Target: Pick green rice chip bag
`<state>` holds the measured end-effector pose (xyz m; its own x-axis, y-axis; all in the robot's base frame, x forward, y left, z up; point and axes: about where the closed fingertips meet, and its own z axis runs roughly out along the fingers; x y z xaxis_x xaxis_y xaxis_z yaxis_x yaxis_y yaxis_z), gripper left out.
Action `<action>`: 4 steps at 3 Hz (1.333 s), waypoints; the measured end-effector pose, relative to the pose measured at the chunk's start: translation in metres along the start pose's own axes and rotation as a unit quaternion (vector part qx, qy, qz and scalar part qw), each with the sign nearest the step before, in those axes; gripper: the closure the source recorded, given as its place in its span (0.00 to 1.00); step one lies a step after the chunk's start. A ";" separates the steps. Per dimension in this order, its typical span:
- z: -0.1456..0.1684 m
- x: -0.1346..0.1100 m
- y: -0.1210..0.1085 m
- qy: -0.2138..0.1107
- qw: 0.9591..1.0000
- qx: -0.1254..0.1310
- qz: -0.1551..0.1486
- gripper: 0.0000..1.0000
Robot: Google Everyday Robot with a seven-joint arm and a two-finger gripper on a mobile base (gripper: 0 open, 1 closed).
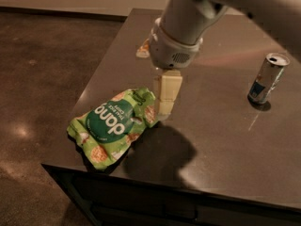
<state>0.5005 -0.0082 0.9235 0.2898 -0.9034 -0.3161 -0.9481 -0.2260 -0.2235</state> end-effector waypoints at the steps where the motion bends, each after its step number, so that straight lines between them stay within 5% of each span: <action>1: 0.032 -0.017 0.001 0.005 0.999 -0.027 -0.041 0.00; 4: 0.079 -0.023 0.004 0.047 0.989 -0.085 -0.112 0.00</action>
Offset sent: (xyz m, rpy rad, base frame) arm -0.0019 0.0553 -0.0669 -0.1259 0.0601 0.2291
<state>0.5007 0.0402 0.8571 0.4889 -0.8521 -0.1869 -0.8723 -0.4749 -0.1165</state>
